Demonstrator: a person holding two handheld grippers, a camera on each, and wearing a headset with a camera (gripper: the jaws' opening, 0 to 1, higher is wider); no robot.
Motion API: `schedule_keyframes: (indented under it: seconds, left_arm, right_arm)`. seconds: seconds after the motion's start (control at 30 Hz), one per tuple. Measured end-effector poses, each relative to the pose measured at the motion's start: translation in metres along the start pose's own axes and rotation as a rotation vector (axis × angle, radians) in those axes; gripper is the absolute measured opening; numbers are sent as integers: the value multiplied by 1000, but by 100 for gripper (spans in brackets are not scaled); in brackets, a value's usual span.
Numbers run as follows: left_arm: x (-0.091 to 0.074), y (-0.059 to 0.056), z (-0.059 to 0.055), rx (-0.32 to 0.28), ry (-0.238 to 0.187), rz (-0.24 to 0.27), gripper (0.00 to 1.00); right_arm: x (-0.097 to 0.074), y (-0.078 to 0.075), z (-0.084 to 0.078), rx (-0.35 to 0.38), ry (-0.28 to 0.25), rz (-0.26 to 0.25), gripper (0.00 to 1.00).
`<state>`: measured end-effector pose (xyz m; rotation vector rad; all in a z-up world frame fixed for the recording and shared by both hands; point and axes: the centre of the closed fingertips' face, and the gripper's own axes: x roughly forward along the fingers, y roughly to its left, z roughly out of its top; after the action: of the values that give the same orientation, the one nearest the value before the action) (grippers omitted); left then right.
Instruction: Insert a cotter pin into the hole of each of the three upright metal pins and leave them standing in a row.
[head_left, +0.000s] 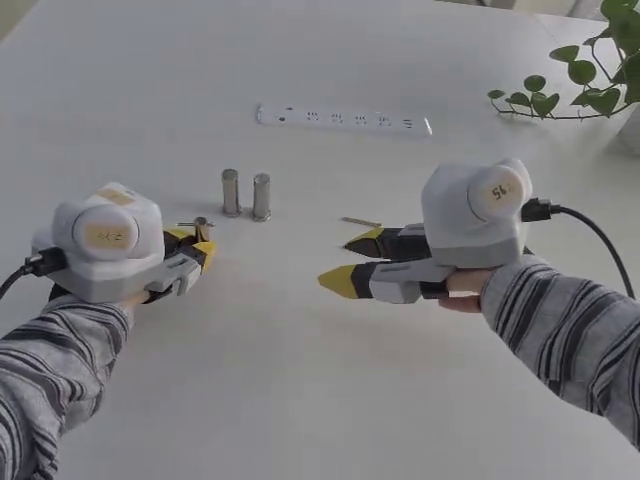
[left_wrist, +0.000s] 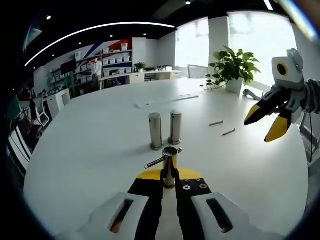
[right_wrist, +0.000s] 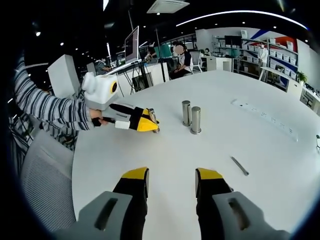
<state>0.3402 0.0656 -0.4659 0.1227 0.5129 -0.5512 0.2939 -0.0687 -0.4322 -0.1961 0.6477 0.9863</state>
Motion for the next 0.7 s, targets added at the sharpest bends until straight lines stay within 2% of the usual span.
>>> schedule_keyframes:
  seconds: [0.17, 0.27, 0.7]
  left_arm:
    - [4, 0, -3, 9, 9, -21, 5]
    - [4, -1, -4, -22, 4, -36, 5]
    - [6, -3, -5, 14, 2, -56, 6]
  right_arm:
    - [-3, -5, -1, 16, -8, -14, 34]
    - [-4, -5, -4, 22, -6, -16, 33]
    - [-1, -4, -8, 49, -6, -7, 31]
